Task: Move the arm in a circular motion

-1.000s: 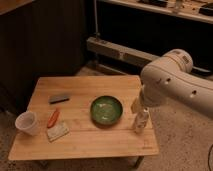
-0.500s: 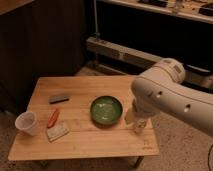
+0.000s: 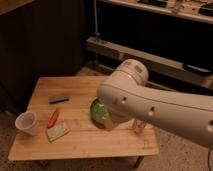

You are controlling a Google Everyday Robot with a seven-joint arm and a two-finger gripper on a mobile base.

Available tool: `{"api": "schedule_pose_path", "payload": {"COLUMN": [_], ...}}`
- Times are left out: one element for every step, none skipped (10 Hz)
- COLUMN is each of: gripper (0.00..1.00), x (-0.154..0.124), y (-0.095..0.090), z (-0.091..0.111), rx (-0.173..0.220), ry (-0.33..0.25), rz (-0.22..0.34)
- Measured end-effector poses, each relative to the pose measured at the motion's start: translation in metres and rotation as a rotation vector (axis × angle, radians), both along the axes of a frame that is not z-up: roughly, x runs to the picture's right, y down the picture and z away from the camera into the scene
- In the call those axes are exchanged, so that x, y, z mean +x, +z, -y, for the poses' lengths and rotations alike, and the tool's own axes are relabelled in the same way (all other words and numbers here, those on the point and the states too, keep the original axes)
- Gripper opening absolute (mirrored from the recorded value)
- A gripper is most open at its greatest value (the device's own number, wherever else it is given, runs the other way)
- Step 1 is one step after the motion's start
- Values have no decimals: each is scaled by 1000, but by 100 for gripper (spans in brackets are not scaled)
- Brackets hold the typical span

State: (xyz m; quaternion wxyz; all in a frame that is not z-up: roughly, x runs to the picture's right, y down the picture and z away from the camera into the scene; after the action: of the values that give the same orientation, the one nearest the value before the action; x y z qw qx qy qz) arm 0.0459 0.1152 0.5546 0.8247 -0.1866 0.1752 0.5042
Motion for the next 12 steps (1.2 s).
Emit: {"api": "schedule_pose_path", "payload": {"gripper": [76,76,76,76,76,76,76,76,76,76,76,76], "x": [-18,-31,-37,-51,-66,-72,-75,-74,-71,-70,-71,-62], "y": [3,7,10,16,24,28,34,40,47,57,69,81], "z": [6,15,18,19,15,11,9,14,22,29,41,53], "rx": [0,3,1,-2,-6,-9,-13,-20,-28,-31,-26,-29], "ry": [-26,-54,-68,-100,-127,-126,-122,-117,-113,-113,-118,-114], "rz": [8,21,28,47,55,54,50,42,45,48,56,52]}}
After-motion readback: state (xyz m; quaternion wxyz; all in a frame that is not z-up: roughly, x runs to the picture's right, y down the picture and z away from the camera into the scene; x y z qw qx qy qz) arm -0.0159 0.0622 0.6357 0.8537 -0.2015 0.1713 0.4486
